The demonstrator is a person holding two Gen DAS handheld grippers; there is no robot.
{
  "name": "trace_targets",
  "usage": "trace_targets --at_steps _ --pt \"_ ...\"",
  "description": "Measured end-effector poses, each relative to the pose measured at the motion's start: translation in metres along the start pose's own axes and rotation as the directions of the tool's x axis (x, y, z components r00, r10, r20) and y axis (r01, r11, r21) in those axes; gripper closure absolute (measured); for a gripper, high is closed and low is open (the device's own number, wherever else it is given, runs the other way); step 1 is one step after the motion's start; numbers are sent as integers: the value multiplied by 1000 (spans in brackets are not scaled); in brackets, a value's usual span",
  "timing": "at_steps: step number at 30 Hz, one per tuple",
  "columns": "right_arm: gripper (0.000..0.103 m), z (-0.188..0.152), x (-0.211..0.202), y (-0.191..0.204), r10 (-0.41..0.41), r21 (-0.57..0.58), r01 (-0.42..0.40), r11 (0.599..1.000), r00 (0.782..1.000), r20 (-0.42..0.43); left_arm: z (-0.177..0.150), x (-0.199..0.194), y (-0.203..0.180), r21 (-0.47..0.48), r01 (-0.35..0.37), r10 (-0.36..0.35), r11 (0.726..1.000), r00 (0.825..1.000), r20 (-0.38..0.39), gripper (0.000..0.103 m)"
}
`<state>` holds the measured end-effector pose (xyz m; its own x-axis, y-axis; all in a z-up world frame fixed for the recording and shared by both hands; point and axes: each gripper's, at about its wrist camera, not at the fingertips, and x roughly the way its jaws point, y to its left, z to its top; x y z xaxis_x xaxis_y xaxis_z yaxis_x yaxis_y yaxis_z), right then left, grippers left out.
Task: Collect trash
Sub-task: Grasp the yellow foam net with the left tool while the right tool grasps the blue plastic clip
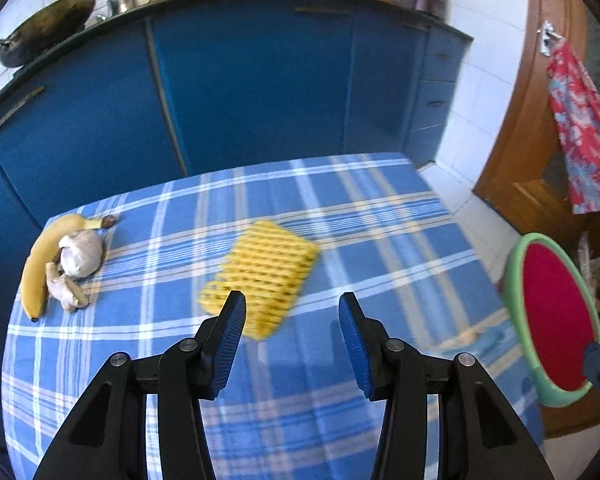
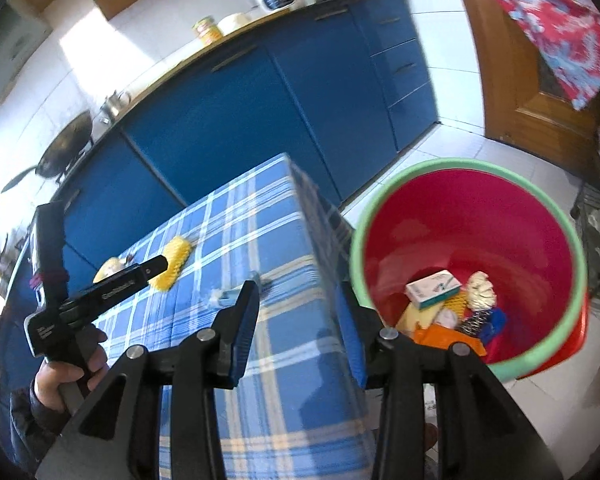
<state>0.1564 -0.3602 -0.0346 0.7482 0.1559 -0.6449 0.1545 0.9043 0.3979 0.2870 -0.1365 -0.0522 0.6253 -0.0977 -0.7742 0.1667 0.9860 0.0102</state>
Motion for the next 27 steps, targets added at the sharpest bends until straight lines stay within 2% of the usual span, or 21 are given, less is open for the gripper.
trace_targets --at_steps 8,16,21,27 --pt "61 2 42 28 3 -51 -6 999 997 -71 -3 28 22 -48 8 -10 999 999 -38 53" --pt "61 3 73 40 -18 -83 8 996 993 -119 -5 35 29 -63 42 -43 997 999 -20 54" --pt "61 3 86 40 -23 -82 11 997 990 -140 -5 36 32 -69 25 -26 997 1000 -8 79" --pt "63 1 97 37 -24 -65 14 998 988 -155 -4 36 36 -80 34 -35 996 999 -4 88"
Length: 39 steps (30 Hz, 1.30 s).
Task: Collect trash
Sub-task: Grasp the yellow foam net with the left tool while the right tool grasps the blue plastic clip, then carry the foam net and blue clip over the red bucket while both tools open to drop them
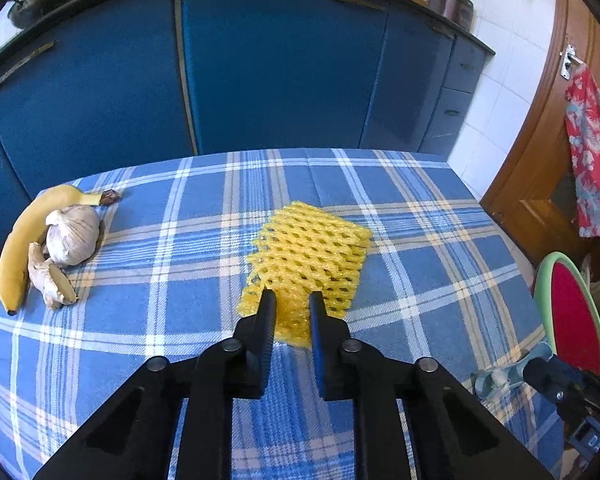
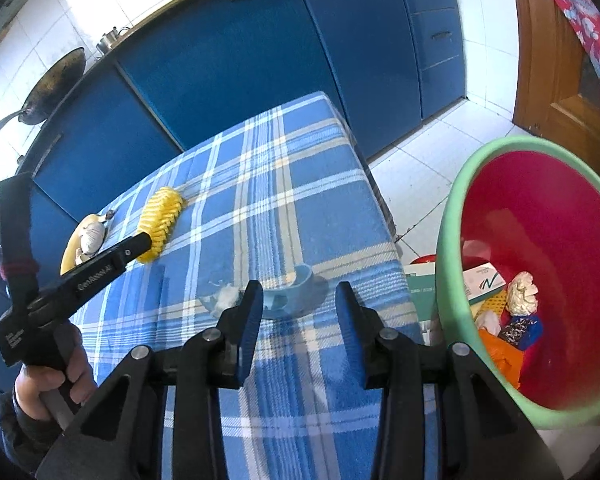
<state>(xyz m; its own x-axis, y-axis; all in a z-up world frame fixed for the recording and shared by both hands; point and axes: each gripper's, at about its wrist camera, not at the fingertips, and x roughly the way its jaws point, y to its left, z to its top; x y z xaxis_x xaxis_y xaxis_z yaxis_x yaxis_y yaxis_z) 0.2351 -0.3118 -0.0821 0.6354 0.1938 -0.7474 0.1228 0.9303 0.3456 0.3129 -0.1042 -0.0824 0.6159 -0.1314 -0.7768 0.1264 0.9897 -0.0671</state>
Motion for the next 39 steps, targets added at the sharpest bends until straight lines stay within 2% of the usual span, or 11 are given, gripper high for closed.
trace_targets --at_steps 3,5,8,15,23,30,39 --pt "72 1 2 -1 -12 1 12 1000 1000 6 0 -1 1 -2 7 -7 1000 1000 0 90" --pt "85 1 3 -3 -17 5 17 1000 1000 5 0 -3 1 -6 20 -20 1000 1000 -1 90" --pt "89 1 -2 -5 -6 12 6 1000 1000 16 -1 -6 -1 -6 31 -31 1000 1000 1 91" --pt "89 -3 -26 -5 0 9 -1 1000 998 64 -1 -28 -12 12 56 -57 998 998 32 91" --pt "89 -9 -66 -17 1 37 -6 999 991 133 -6 -61 -39 48 123 -126 991 990 61 91" --pt "89 -13 -104 -44 -36 91 18 996 980 198 -10 -89 -71 105 173 -183 979 979 89 91" --pt "89 -24 -138 -96 -106 199 57 978 963 249 -19 -108 -123 194 226 -246 954 965 85 91"
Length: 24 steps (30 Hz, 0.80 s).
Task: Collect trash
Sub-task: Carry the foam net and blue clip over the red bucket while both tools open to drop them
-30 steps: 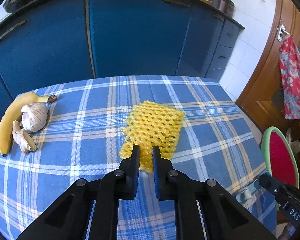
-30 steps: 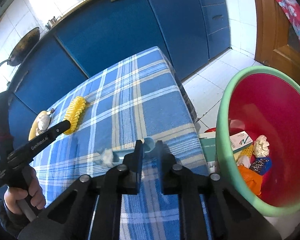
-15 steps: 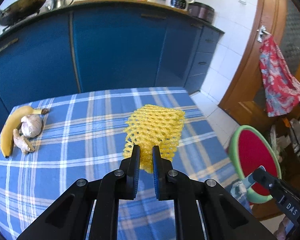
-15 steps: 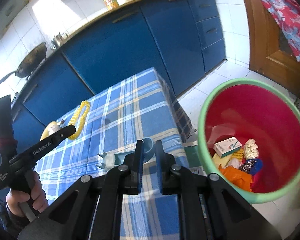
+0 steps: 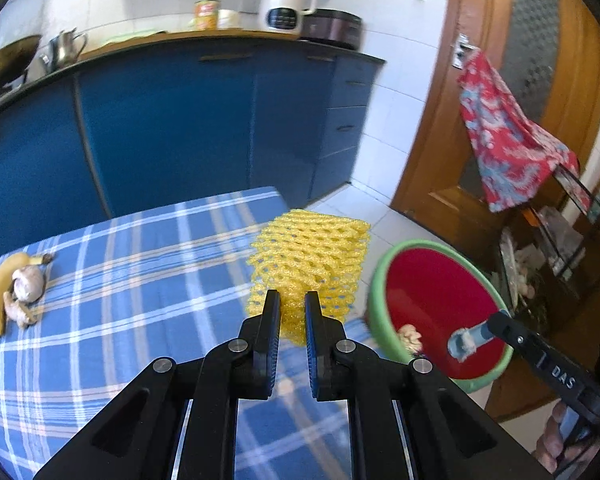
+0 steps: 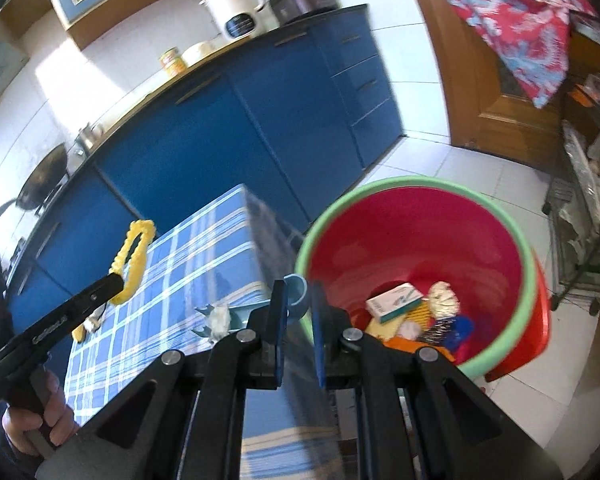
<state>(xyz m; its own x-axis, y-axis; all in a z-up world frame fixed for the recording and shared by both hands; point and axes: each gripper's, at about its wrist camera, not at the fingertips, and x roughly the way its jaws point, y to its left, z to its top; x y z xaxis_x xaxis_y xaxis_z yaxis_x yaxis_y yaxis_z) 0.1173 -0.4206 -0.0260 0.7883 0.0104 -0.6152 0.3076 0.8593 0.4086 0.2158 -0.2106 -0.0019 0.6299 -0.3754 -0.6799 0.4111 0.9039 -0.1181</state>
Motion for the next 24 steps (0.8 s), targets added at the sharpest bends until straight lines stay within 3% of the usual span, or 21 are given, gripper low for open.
trace_targets --at_steps 9,17,21,24 --pt "89 -2 -6 -56 -84 83 83 993 996 14 -6 14 -54 79 64 -61 995 997 -41 91" --pt "85 -3 3 -89 -106 128 107 986 994 -13 -15 47 -96 132 128 -114 983 988 -108 91" --pt "73 -4 5 -103 -113 146 114 983 993 -13 -22 68 -114 148 162 -140 976 979 -150 89" --pt "72 -5 3 -111 -126 158 126 979 992 -14 -25 77 -120 145 183 -157 972 972 -173 87"
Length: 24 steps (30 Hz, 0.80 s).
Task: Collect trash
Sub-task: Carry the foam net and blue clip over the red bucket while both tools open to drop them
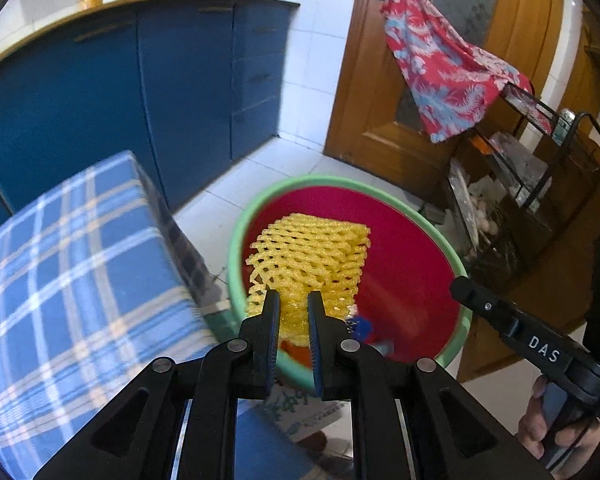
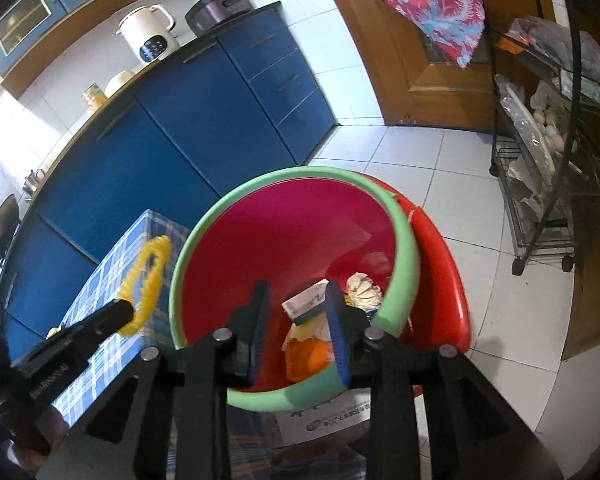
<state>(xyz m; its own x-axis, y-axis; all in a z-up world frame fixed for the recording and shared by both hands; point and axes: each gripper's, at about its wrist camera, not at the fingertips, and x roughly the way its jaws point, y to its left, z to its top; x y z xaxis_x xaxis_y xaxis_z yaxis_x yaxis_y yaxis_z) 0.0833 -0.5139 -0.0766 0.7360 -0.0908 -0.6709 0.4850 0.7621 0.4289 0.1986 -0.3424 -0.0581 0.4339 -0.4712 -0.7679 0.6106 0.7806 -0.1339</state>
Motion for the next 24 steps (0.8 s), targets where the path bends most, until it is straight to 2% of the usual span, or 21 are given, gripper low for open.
trace_targets --at_steps 2,5,6,13,15,20,24 --pt "71 0 -1 -4 -3 2 3 1000 1000 2 0 4 -2 4 11 -11 1000 1000 -5 84" --pt "70 -1 -6 -7 -5 -1 5 1000 1000 9 -1 4 -4 12 7 -7 1000 1000 -3 63" --pt "70 -2 -8 -7 -4 -1 4 1000 1000 11 -1 4 -5 15 1 -1 1000 1000 3 60" --pt "66 -7 -24 4 8 -27 -7 1000 1000 28 -1 -12 3 -6 -21 21 1000 1000 16 58" --pt "63 -9 -30 9 14 -42 -13 999 999 35 -3 -20 7 -17 -37 37 999 999 24 51" --pt "54 -16 -47 28 41 -78 -38 996 998 47 -10 -47 23 -65 -62 65 996 997 45 49" --pt "44 -25 -59 47 69 -113 -63 992 996 51 -18 -68 35 -88 -86 91 992 994 61 41"
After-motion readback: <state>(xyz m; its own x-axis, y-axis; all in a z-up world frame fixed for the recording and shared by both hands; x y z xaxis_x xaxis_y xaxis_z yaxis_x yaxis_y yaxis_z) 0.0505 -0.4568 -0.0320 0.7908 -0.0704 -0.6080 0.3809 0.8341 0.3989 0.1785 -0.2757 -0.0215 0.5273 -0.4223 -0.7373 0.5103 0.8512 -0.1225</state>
